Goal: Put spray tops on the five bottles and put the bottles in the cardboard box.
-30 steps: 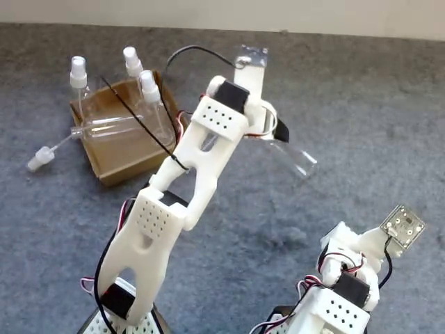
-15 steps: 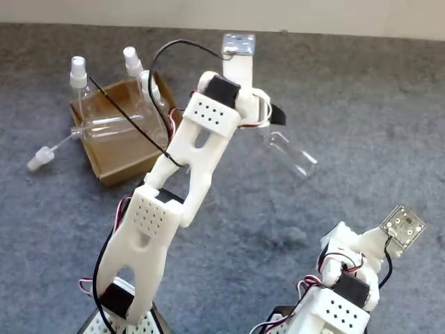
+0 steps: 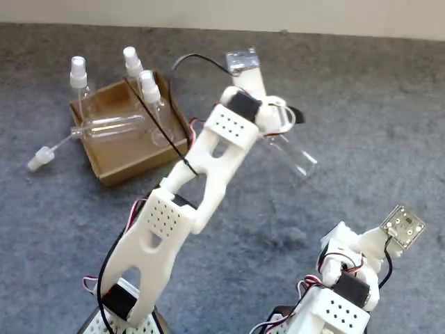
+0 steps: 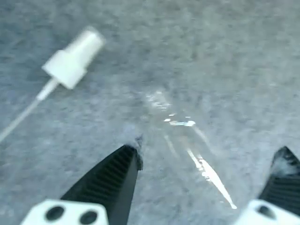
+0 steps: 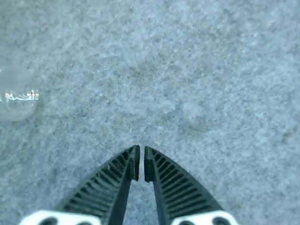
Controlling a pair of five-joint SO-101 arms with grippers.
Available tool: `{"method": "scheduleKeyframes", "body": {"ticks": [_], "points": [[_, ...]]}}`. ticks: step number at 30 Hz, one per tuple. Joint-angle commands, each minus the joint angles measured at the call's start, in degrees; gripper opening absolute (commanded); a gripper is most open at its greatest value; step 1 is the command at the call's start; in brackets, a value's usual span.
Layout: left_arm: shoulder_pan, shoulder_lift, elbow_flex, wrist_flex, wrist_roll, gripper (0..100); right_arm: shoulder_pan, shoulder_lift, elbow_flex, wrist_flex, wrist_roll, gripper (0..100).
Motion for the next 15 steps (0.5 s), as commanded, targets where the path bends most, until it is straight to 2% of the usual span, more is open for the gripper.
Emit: {"method": "scheduleKeyframes", "body": {"ticks": [1,6,15], "points": [[1.9,1.8,-0.4,-4.3,1.4,38,-0.7,-0.2,7.7,0.2,-0.4,2.6],[1.5,8.4,-0.8,-5.9,1.2,38,-0.7,-0.2,7.7,0.2,-0.4,2.6],[2.7,9.6,-0.4,-8.5,0.3,37,-0.7,-0.2,7.7,0.2,-0.4,2.6]]}}
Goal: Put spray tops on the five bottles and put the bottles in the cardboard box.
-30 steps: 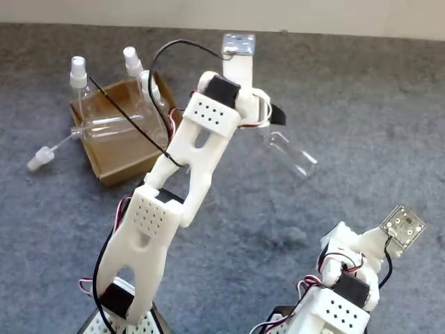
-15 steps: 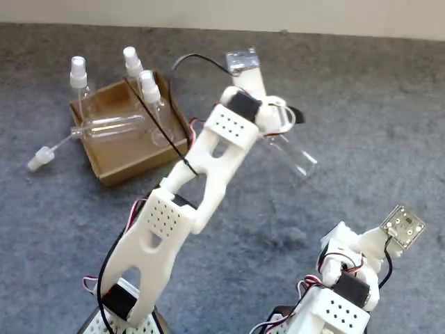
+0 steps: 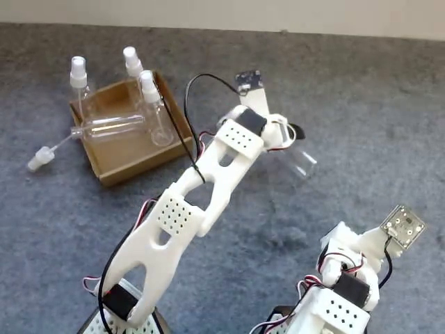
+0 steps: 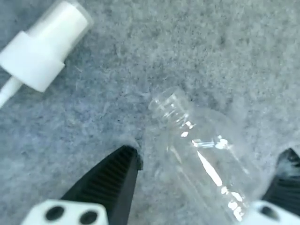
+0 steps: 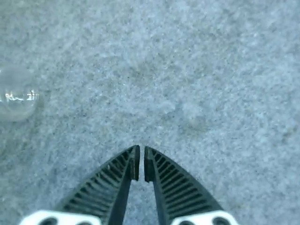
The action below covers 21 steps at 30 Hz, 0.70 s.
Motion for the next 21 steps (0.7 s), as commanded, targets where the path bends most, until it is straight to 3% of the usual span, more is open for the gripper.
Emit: {"method": "scheduleKeyframes", "body": {"ticks": [1,4,15,18,21], "points": [[2.1,-0.9,-0.5,-1.1,-1.7,37,-0.7,-0.2,7.7,0.2,-0.4,2.6],[2.2,-0.9,-0.5,-1.1,-4.9,37,-0.7,-0.2,7.7,0.2,-0.4,2.6],[1.9,-0.9,-0.5,7.4,-5.1,37,-0.7,-0.2,7.7,0.2,-0.4,2.6],[2.0,-0.9,-0.5,7.5,-5.1,30,-0.7,-0.2,7.7,0.2,-0.4,2.6],[1.8,-1.0,-0.7,7.1,-5.2,15,-0.7,-0.2,7.7,0.2,-0.4,2.6]]}}
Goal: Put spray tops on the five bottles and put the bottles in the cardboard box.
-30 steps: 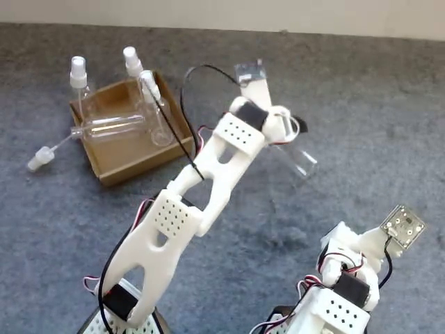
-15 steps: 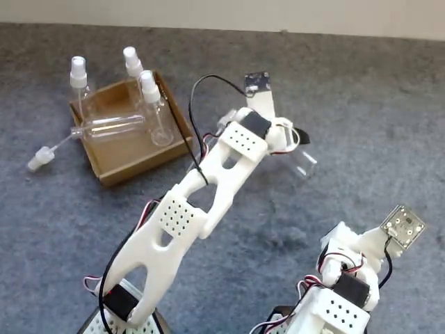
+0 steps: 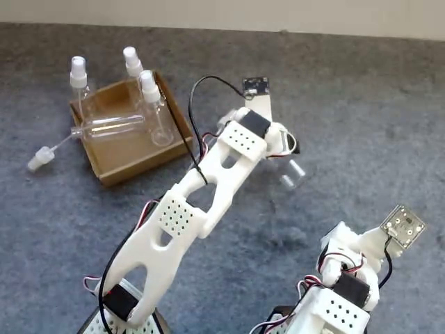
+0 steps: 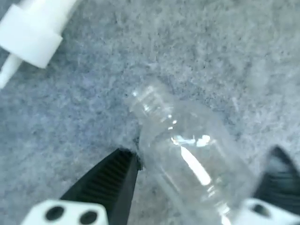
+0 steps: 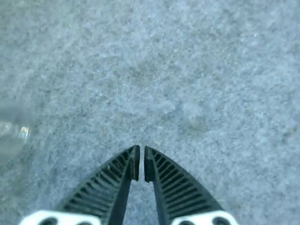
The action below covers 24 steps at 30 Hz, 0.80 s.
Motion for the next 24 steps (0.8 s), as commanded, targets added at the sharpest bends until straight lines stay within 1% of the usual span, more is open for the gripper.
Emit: {"method": "scheduleKeyframes", "body": {"ticks": [1,3,6,9,12,16,21,24], "points": [[0.6,-1.0,-0.7,0.7,-0.8,12,-0.7,-0.2,7.7,0.2,-0.4,2.6],[0.5,-1.1,-0.7,1.2,-0.9,6,-0.7,-0.2,7.7,0.2,-0.4,2.6],[0.5,-1.4,-0.7,4.0,-1.7,7,-0.7,-0.2,7.7,0.2,-0.4,2.6],[0.5,-2.1,-2.2,7.3,-7.1,9,-0.7,-0.2,7.7,0.2,-0.4,2.6],[0.4,-3.1,-5.8,12.8,-13.4,9,-0.7,-0.2,7.7,0.2,-0.4,2.6],[0.4,-4.1,-14.2,19.3,-17.8,9,-0.7,-0.2,7.7,0.2,-0.4,2.6],[-2.4,-4.5,-23.5,20.1,-20.8,9,-0.7,-0.2,7.7,0.2,-0.4,2.6],[-4.9,-4.6,-27.2,20.4,-24.7,9,-0.7,-0.2,7.7,0.2,-0.4,2.6]]}}
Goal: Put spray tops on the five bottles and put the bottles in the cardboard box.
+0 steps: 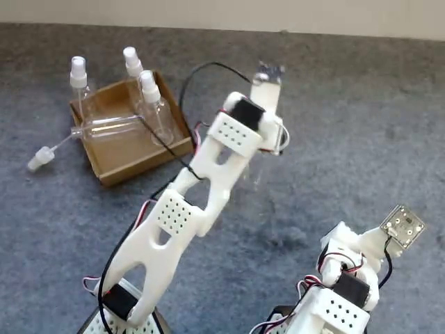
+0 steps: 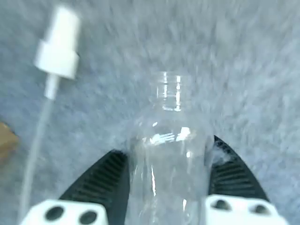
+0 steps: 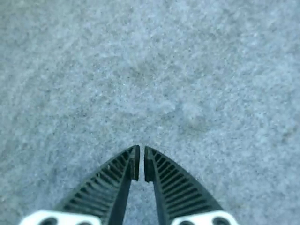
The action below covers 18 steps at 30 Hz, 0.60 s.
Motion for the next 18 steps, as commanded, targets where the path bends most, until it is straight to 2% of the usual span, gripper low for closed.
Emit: {"method": "scheduleKeyframes", "body": {"ticks": [1,7,18], "points": [[-4.4,-4.9,-7.4,0.8,-6.3,9,-0.7,-0.2,7.7,0.2,-0.4,2.6],[-5.1,-12.5,-7.1,1.0,-16.4,9,-0.7,-0.2,7.7,0.2,-0.4,2.6],[-6.2,-24.1,-7.0,1.2,-17.7,9,-0.7,-0.2,7.7,0.2,-0.4,2.6]]}}
